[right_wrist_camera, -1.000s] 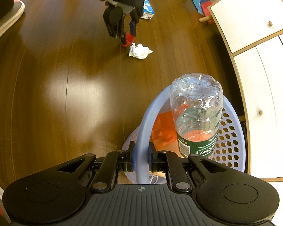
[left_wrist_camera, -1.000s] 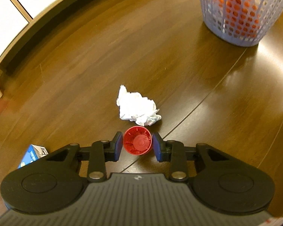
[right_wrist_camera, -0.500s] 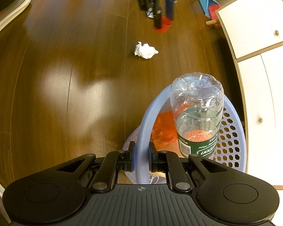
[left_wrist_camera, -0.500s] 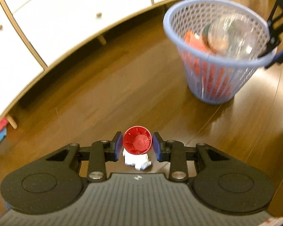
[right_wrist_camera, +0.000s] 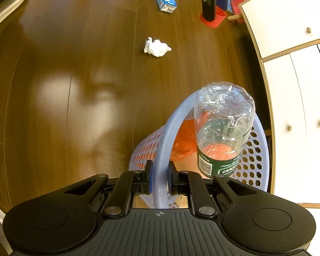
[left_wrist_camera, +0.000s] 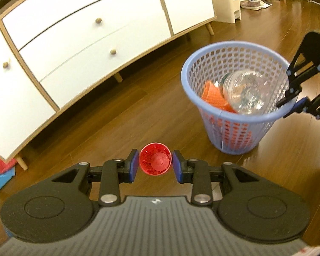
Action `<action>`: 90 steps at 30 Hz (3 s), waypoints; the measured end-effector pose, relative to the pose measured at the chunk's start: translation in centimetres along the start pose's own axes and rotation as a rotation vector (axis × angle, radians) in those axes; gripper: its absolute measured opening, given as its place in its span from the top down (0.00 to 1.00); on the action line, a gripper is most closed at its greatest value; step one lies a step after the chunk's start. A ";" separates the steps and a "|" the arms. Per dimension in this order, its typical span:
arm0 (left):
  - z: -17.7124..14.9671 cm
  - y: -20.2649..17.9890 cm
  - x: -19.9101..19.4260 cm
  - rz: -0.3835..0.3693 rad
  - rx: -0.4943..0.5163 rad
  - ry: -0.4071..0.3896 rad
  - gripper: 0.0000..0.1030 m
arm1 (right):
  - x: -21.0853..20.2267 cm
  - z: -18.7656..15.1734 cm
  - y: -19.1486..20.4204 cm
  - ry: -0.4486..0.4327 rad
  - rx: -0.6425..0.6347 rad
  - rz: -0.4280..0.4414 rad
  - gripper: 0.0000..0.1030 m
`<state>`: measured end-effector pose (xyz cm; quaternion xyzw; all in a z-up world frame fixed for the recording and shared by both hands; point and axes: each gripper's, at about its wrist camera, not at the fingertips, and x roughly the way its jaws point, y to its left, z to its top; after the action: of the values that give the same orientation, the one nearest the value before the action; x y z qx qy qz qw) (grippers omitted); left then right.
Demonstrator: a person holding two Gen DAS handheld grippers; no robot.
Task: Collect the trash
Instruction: 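Lift the red cap with the left tool and carry it over the basket, then open the left tool to drop the red cap into the basket, then move the open left tool toward the white crumpled tissue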
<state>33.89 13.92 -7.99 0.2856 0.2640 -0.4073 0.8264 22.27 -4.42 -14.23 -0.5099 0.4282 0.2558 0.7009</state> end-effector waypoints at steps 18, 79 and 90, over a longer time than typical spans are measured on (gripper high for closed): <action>3.4 -2.4 1.3 -0.072 0.038 -0.098 0.71 | 0.6 -0.3 -0.2 0.010 -0.007 -0.020 0.91; 3.6 0.4 2.6 -0.062 -0.070 -0.110 0.60 | 0.5 -0.9 -0.6 0.003 0.014 -0.008 0.91; -1.9 3.0 2.2 -0.008 -0.128 -0.008 0.60 | 0.7 -0.9 -0.8 0.003 0.025 -0.011 0.91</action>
<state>37.21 15.58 -10.02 0.2293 0.2872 -0.3938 0.8425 22.91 -5.60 -14.52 -0.5036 0.4296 0.2457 0.7081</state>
